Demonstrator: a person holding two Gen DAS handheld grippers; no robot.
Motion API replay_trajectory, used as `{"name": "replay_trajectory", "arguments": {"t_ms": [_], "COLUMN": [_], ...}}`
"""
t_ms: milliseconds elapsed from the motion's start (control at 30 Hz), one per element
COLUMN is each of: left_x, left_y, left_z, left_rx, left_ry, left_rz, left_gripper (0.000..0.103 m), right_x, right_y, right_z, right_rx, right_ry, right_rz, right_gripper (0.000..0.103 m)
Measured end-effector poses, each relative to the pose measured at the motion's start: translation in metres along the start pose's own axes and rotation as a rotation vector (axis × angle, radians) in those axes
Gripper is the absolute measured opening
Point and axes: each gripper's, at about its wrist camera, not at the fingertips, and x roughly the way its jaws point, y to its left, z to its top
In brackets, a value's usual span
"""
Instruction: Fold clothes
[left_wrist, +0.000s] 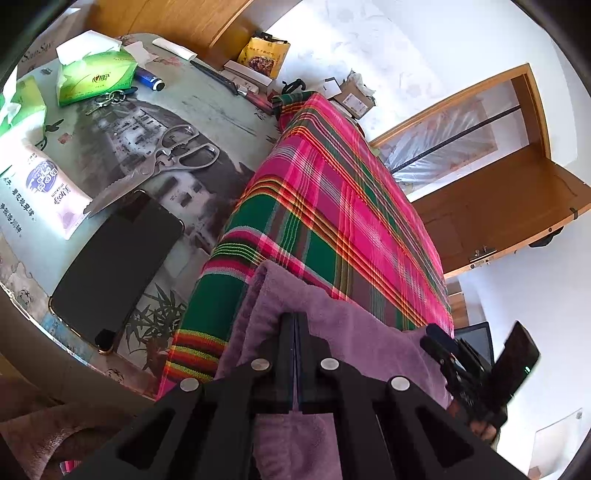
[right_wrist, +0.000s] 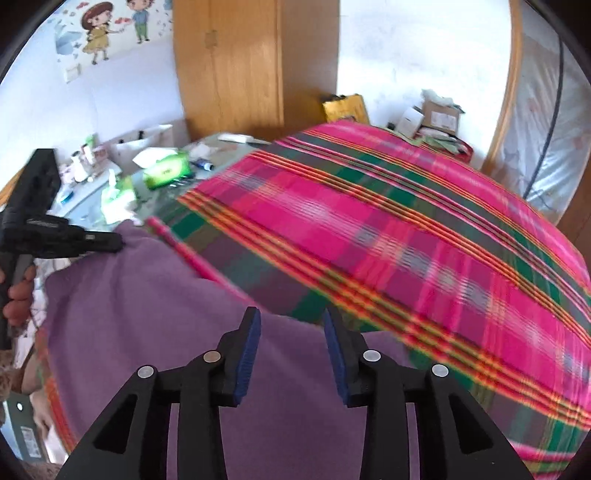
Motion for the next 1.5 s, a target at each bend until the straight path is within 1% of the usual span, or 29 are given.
{"name": "replay_trajectory", "arguments": {"t_ms": [100, 200, 333, 400, 467, 533, 567, 600, 633, 667, 733, 800, 867, 933, 1000, 1067, 1133, 1200, 1233, 1267, 1300, 1367, 1433, 1500], "left_x": [0.001, 0.000, -0.002, -0.002, -0.002, -0.002, -0.002, -0.002, -0.002, -0.003, -0.003, -0.003, -0.003, -0.003, -0.003, -0.002, -0.002, -0.002, -0.002, -0.002, -0.002, -0.002, -0.002, -0.002], "left_y": [0.000, 0.001, 0.011, 0.011, 0.009, 0.006, 0.005, 0.004, 0.004, 0.004, 0.004, 0.003, 0.003, 0.003, 0.003, 0.004, 0.004, 0.003, 0.003, 0.002, 0.002, 0.003, 0.003, 0.004], "left_z": [0.000, 0.000, -0.002, -0.003, -0.004, -0.004, -0.004, -0.004, -0.005, -0.005, -0.005, -0.005, -0.006, -0.006, -0.006, -0.006, -0.006, -0.006, -0.006, -0.006, -0.006, -0.006, -0.006, -0.006], "left_rx": [-0.005, -0.006, -0.054, -0.054, -0.042, -0.034, -0.033, -0.027, -0.028, -0.029, -0.016, -0.014, -0.017, -0.015, -0.016, -0.022, -0.023, -0.019, -0.019, -0.019, -0.020, -0.021, -0.023, -0.024], "left_ry": [0.000, -0.001, 0.000, -0.002, -0.006, -0.007, -0.008, -0.008, -0.010, -0.013, -0.016, -0.017, -0.018, -0.018, -0.019, -0.021, -0.023, -0.023, -0.023, -0.023, -0.023, -0.023, -0.023, -0.023], "left_rz": [-0.003, -0.013, -0.063, -0.066, -0.054, -0.038, -0.030, -0.025, -0.024, -0.023, -0.019, -0.015, -0.016, -0.013, -0.012, -0.018, -0.017, -0.011, -0.009, -0.006, -0.007, -0.008, -0.009, -0.010], "left_gripper": [0.002, 0.002, 0.002, 0.002, 0.002, 0.002, 0.002, 0.002, 0.002, 0.002, 0.002, 0.002, 0.002, 0.002, 0.002, 0.002, 0.002, 0.002, 0.002, 0.002, 0.002, 0.002, 0.002, 0.002], "right_x": [0.006, 0.012, 0.011, 0.011, 0.011, 0.011, 0.010, 0.010, 0.009, 0.007, 0.004, 0.001, -0.003, -0.005, -0.002, -0.003, -0.002, -0.001, -0.002, -0.004, -0.006, -0.006, -0.003, 0.004], "right_y": [-0.028, -0.046, -0.048, -0.049, -0.050, -0.046, -0.045, -0.045, -0.046, -0.048, -0.047, -0.045, -0.049, -0.061, -0.066, -0.063, -0.065, -0.066, -0.065, -0.062, -0.059, -0.054, -0.052, -0.058], "right_z": [-0.001, -0.003, -0.006, -0.007, -0.008, -0.008, -0.008, -0.008, -0.008, -0.008, -0.009, -0.010, -0.008, -0.006, -0.006, -0.007, -0.008, -0.007, -0.007, -0.007, -0.007, -0.008, -0.010, -0.012], "right_rx": [0.035, 0.055, 0.028, 0.026, 0.019, -0.016, -0.031, -0.039, -0.039, -0.041, -0.063, -0.089, -0.080, -0.032, -0.014, -0.038, -0.034, -0.037, -0.042, -0.059, -0.077, -0.117, -0.143, -0.130], "right_ry": [0.029, 0.072, 0.072, 0.073, 0.077, 0.076, 0.072, 0.067, 0.062, 0.054, 0.046, 0.032, 0.006, -0.014, -0.005, -0.005, -0.001, 0.005, 0.001, -0.003, -0.008, 0.003, 0.020, 0.050], "right_rz": [0.002, 0.069, 0.153, 0.191, 0.207, 0.203, 0.199, 0.192, 0.190, 0.191, 0.179, 0.119, 0.065, 0.076, 0.096, 0.088, 0.103, 0.117, 0.123, 0.146, 0.170, 0.183, 0.185, 0.173], "right_gripper": [0.041, 0.041, 0.043, 0.043, 0.042, 0.038, 0.029, 0.017, 0.012, 0.003, 0.002, 0.001, 0.001, 0.001, 0.001, 0.001, 0.002, 0.004, 0.006, 0.014, 0.025, 0.034, 0.034, 0.035]}}
